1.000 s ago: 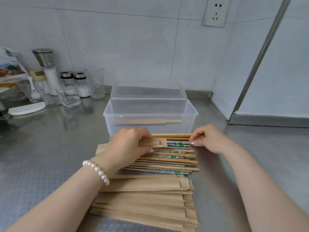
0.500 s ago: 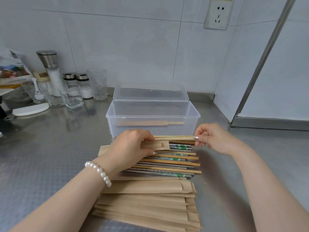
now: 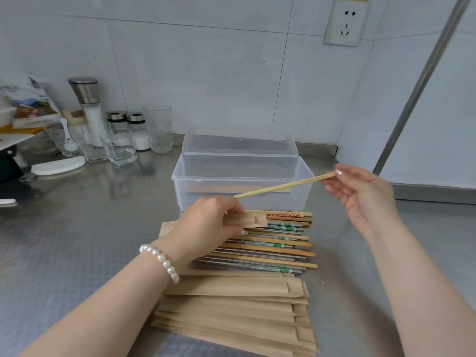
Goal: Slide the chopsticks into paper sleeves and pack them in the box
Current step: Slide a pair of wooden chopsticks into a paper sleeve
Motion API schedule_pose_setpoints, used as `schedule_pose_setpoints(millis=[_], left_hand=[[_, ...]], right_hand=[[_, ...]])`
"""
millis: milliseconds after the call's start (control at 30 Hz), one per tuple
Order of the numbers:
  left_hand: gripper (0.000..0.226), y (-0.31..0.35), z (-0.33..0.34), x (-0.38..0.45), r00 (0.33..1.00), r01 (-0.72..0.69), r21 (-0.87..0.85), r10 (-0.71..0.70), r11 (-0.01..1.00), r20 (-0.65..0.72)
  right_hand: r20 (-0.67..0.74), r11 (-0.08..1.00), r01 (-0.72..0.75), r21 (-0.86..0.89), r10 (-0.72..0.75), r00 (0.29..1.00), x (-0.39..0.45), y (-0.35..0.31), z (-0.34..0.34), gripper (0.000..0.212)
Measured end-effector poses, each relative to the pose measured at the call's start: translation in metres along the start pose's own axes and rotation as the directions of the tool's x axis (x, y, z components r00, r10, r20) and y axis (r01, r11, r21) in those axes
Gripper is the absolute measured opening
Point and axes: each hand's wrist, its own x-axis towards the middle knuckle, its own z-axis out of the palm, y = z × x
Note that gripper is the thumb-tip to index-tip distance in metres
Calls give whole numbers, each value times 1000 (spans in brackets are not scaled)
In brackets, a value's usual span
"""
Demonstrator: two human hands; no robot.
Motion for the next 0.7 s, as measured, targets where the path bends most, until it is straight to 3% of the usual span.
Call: schedule_pose_setpoints(millis=[167,400,700], left_hand=[[26,0,-3,1,998,8,-16,-9,1000,-58],[29,-2,-7,1,990,3,-53,-10,999,-138],[29,-2,-9,1,991,9,-68,-18,998,-130]], right_hand=[[-208,992,101,69,-85,974,6,-10,-15,16],[-230,995,94,-16,-95,969,11,-18,-30,20],[-263,992,118,-36,-123,957,14,-18,-38,19]])
